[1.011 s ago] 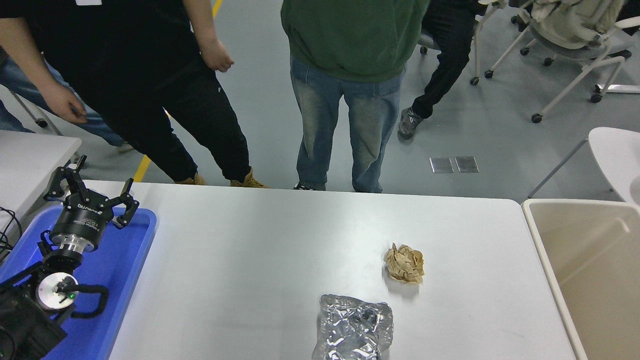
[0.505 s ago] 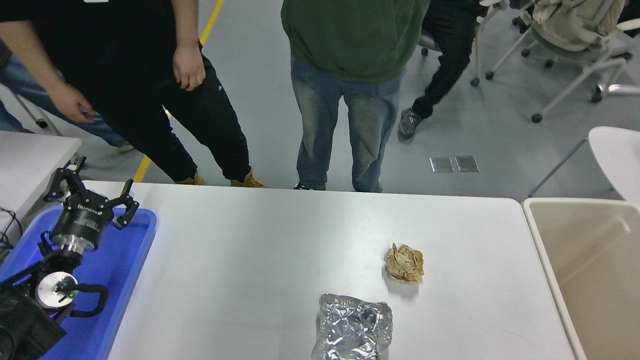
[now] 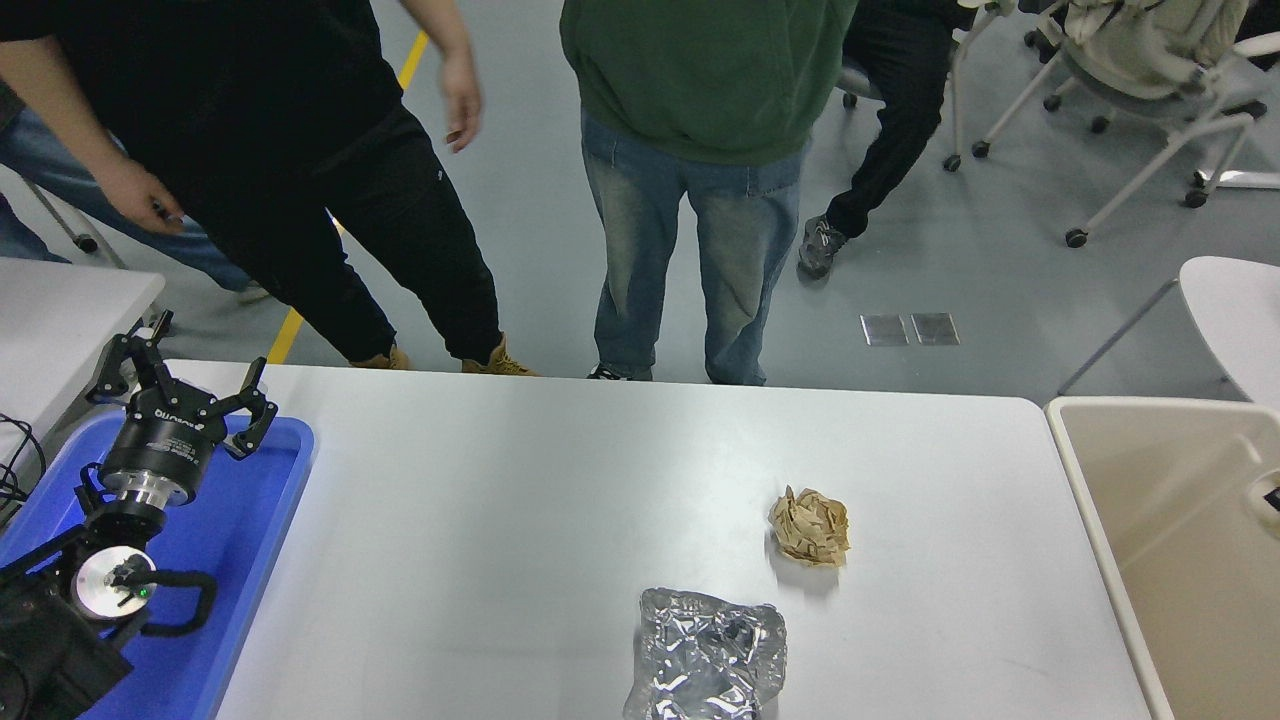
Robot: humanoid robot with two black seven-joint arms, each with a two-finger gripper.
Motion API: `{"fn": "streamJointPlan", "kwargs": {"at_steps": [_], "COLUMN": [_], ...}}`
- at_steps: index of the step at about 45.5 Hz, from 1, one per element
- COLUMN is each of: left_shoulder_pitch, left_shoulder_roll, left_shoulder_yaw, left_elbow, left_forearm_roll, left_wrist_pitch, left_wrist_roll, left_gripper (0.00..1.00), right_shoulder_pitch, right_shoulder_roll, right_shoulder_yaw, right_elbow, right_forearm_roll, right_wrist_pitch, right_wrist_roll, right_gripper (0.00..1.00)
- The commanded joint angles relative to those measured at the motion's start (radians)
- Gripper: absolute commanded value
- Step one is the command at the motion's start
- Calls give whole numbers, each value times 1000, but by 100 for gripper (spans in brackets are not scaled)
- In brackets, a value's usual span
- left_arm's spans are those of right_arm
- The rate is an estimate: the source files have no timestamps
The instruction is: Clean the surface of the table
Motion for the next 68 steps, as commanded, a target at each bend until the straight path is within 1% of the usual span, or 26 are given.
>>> {"fn": "streamJointPlan", "kwargs": {"at_steps": [1,6,7,8,9,10,11,15,21,25,35,39,44,48,53,61,68], "left_shoulder_pitch": [0,0,0,0,-2,0,0,0,0,-2,-2,-2,-2,-2,-2,-2,-2], "left_shoulder_roll": [0,0,0,0,0,0,0,0,0,0,0,0,0,0,0,0,0], "left_shoulder_yaw": [0,0,0,0,0,0,0,0,0,0,0,0,0,0,0,0,0], "left_elbow": [-1,-1,-1,-1,-1,-1,1,-1,1,-1,-1,-1,-1,1,-1,-1,1], "left_forearm_roll": [-1,1,-1,-1,-1,-1,-1,1,-1,-1,1,-1,-1,-1,-1,-1,1], "left_wrist_pitch": [0,0,0,0,-1,0,0,0,0,0,0,0,0,-1,0,0,0], "left_wrist_roll": [0,0,0,0,0,0,0,0,0,0,0,0,0,0,0,0,0], "left_gripper": [100,100,100,100,100,100,100,100,100,100,100,100,100,100,100,100,100], "right_shoulder_pitch": [-21,-21,-23,-25,-26,-28,-29,-28,-20,-17,6,12,15,17,20,11,-17], "right_shoulder_roll": [93,95,95,95,95,95,93,92,85,82,72,53,4,-48,-137,-295,-342], "right_shoulder_yaw": [-4,-1,-2,-2,-2,-1,-1,13,10,1,-5,2,16,21,44,258,375], "right_elbow": [-41,-42,-41,-42,-42,-41,-41,-44,-46,-42,-42,-36,-6,75,227,526,668], "right_forearm_roll": [81,89,89,89,89,91,92,120,242,305,312,312,316,316,318,341,345], "right_wrist_pitch": [-21,-31,-32,-34,-37,-35,-35,-48,-95,-100,-115,-115,-114,-114,-115,-110,-107], "right_wrist_roll": [-3,-18,-22,-24,-23,-23,-21,-21,-21,-21,-7,23,100,155,181,198,198], "right_gripper": [0,0,6,31,59,93,100,100,100,100,100,100,100,100,100,100,100]}}
